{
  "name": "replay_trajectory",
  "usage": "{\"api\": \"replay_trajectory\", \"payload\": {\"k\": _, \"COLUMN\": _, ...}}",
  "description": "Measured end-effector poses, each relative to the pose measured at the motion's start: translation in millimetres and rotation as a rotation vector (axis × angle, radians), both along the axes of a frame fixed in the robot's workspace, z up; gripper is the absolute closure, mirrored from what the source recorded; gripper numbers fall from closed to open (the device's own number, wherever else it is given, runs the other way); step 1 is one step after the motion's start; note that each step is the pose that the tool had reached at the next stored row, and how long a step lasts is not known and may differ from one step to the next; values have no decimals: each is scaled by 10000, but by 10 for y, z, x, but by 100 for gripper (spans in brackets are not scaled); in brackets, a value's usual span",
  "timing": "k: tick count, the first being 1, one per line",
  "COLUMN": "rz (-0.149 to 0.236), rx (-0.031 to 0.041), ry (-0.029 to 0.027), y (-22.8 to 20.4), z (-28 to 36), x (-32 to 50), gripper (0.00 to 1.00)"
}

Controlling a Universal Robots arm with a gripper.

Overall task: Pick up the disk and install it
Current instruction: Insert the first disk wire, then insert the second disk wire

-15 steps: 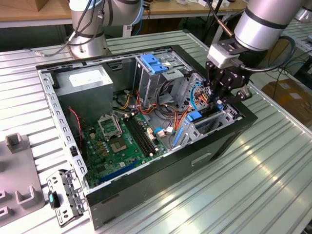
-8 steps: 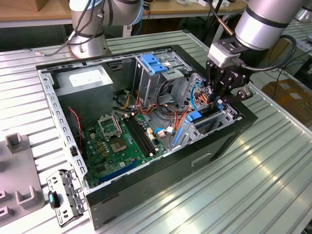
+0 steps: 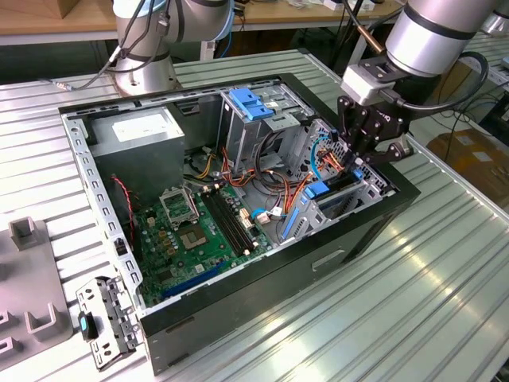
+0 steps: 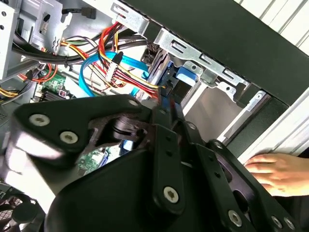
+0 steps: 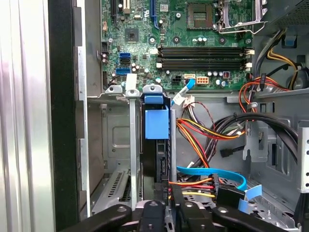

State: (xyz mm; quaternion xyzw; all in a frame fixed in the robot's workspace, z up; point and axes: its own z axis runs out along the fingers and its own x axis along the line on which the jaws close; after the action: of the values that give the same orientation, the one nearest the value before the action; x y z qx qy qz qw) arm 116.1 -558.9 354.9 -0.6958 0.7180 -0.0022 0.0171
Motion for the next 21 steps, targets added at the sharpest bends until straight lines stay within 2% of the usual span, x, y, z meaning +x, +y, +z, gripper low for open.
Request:
{"api": "replay_trajectory", "payload": {"k": 1, "rz": 0, "rx": 0, "ry": -1, "y": 0, "z": 0, "x": 0, "gripper": 89}}
{"api": "replay_trajectory", "payload": {"k": 11, "rz": 0, "rx": 12, "ry": 0, "y": -1, "z": 0, "x": -7, "gripper": 89}}
{"api": "replay_trajectory", "payload": {"k": 12, "rz": 0, "rx": 11, "ry": 0, "y": 0, "z": 0, "x": -19, "gripper": 89}}
{"api": "replay_trajectory", "payload": {"k": 14, "rz": -1, "rx": 16, "ry": 0, "y": -1, "z": 0, "x": -108, "gripper": 89}}
{"api": "replay_trajectory", "payload": {"k": 17, "rz": 0, "rx": 17, "ry": 0, "y": -1, "z": 1, "x": -114, "gripper": 89}}
{"api": "replay_trajectory", "payload": {"k": 20, "rz": -1, "rx": 14, "ry": 26, "y": -1, "z": 27, "x": -114, "gripper": 89}}
{"api": "replay_trajectory", "payload": {"k": 21, "rz": -1, "rx": 14, "ry": 29, "y": 0, "z": 53, "x": -114, "gripper": 89}}
